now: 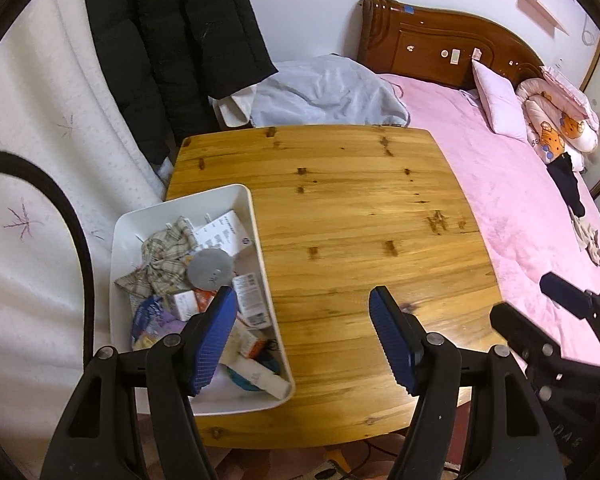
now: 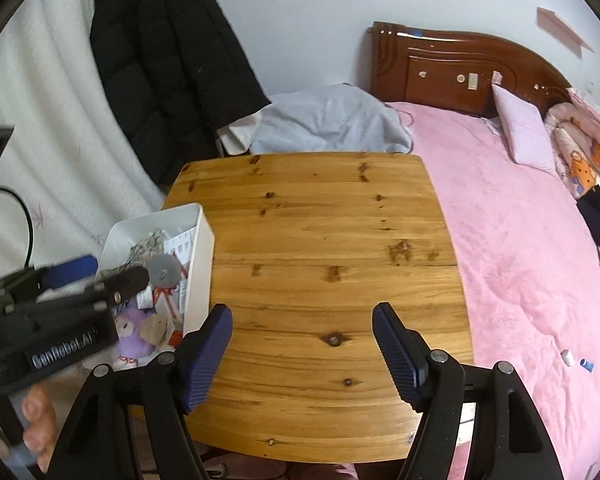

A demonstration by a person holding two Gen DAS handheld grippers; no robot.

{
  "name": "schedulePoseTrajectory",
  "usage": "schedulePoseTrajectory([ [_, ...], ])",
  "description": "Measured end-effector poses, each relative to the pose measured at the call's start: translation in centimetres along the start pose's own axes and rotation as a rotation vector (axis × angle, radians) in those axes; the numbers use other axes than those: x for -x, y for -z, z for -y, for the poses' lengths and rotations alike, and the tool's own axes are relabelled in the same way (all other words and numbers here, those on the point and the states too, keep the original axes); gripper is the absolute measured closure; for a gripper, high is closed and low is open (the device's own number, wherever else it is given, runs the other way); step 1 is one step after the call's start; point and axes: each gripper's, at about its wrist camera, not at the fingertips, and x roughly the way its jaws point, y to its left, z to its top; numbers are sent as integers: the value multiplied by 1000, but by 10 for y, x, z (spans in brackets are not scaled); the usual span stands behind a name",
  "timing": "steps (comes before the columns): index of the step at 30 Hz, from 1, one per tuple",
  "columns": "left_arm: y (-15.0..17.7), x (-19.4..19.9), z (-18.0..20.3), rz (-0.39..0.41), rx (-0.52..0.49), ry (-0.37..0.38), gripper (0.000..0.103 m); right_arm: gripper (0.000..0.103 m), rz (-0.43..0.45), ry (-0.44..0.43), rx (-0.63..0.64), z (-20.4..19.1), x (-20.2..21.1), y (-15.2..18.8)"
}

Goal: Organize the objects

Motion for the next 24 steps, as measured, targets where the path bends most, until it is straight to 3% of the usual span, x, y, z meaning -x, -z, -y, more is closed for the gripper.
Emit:
schedulePoseTrajectory([
  [11, 9, 3, 36, 2, 6, -20, 31, 25, 49, 31, 14, 22, 13, -1],
  [24, 14, 10, 46, 30, 35, -53, 31, 25, 27, 24, -9, 37, 10, 1],
])
